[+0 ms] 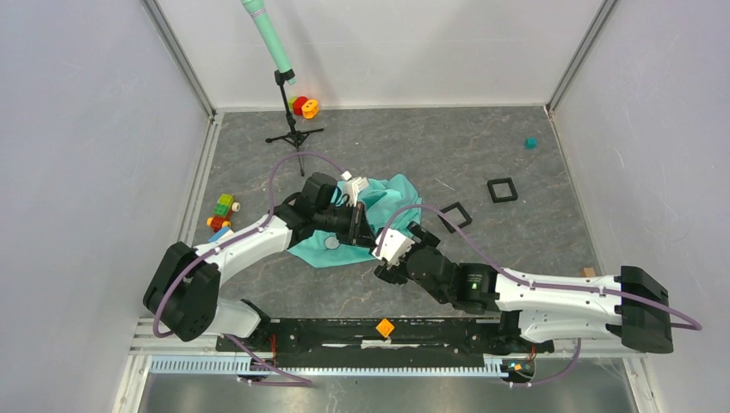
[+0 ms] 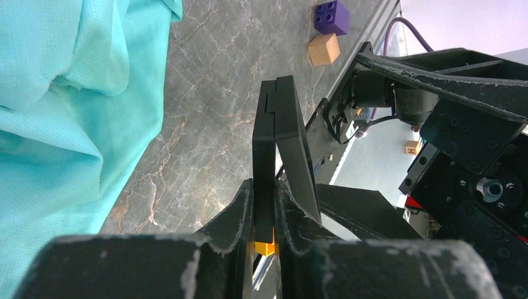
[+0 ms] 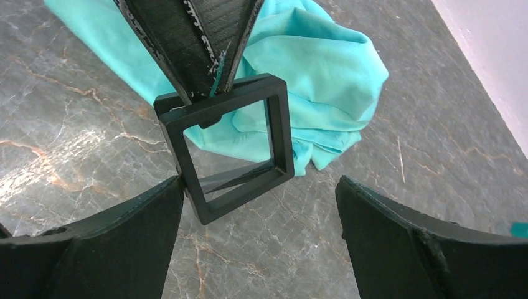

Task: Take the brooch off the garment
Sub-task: Adjust the brooch box.

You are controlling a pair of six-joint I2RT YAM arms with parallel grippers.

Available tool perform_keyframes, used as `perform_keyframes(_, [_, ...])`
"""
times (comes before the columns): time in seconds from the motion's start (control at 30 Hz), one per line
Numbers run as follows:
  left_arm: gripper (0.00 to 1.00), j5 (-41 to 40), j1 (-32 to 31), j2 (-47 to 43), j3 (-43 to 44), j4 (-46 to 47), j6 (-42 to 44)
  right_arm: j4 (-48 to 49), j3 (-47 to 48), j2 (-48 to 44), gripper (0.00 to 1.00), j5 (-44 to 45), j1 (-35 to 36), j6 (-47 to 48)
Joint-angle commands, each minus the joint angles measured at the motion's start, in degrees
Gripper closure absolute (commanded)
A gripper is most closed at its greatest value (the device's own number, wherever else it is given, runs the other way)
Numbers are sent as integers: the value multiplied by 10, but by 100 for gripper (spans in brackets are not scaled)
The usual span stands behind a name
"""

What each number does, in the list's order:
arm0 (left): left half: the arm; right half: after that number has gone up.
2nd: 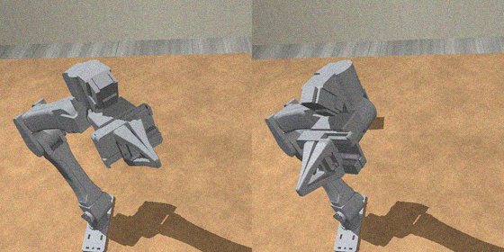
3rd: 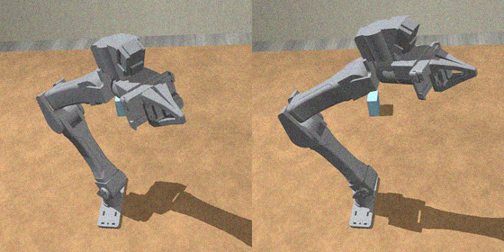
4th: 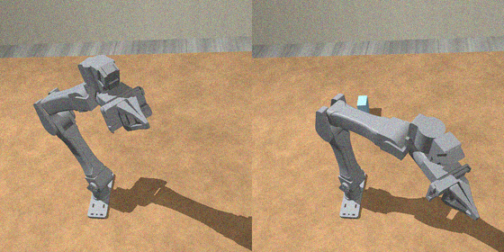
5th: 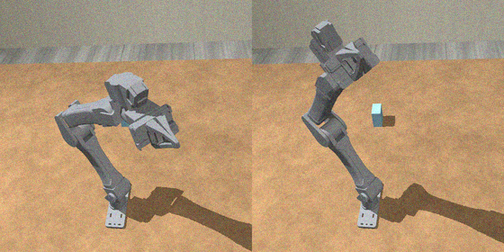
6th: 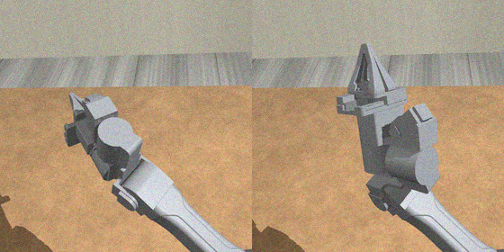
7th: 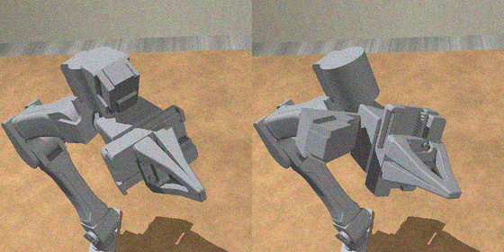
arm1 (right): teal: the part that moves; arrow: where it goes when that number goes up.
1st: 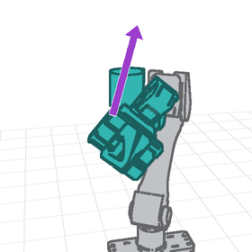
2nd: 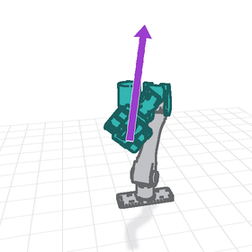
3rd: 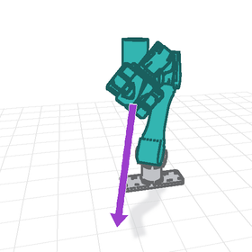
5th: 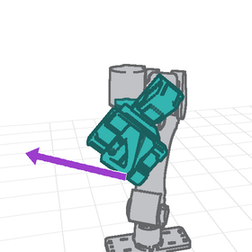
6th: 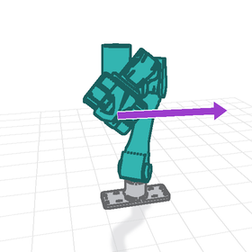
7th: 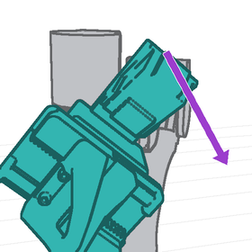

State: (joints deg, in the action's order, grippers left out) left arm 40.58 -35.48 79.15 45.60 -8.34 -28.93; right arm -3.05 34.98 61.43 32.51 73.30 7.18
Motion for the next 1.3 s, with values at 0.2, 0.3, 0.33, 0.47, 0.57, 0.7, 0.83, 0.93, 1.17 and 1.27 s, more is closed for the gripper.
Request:
perform_keyframes(0.2, [83,21,-2,0,13,14,-9,27,-21,-122,21,95,1,-11])
perform_keyframes(0.3, [83,24,-1,0,12,15,-9,10,-9,-117,30,59,-9,-18])
perform_keyframes(0.33, [83,24,-1,-2,11,15,-8,4,-3,-108,32,46,-13,-19])
perform_keyframes(0.47, [83,25,-2,-8,5,16,-9,-5,10,-81,33,43,-19,-21])
perform_keyframes(0.57, [83,24,-1,-12,2,16,-9,-4,15,-81,33,41,-26,-21])
perform_keyframes(0.7, [83,24,-1,-11,2,15,-9,-3,18,-105,29,64,-29,-21])
perform_keyframes(0.83, [83,23,-1,-8,4,15,-10,-23,24,-126,14,-40,-30,4])
perform_keyframes(0.93, [83,24,-1,-6,9,15,-12,-44,23,-107,2,-101,-27,13])
perform_keyframes(1.17, [83,24,-1,-7,14,10,-15,-10,2,-49,2,-62,3,14])
perform_keyframes(1.27, [83,25,-1,-6,14,10,-15,6,3,-14,2,-19,12,13])
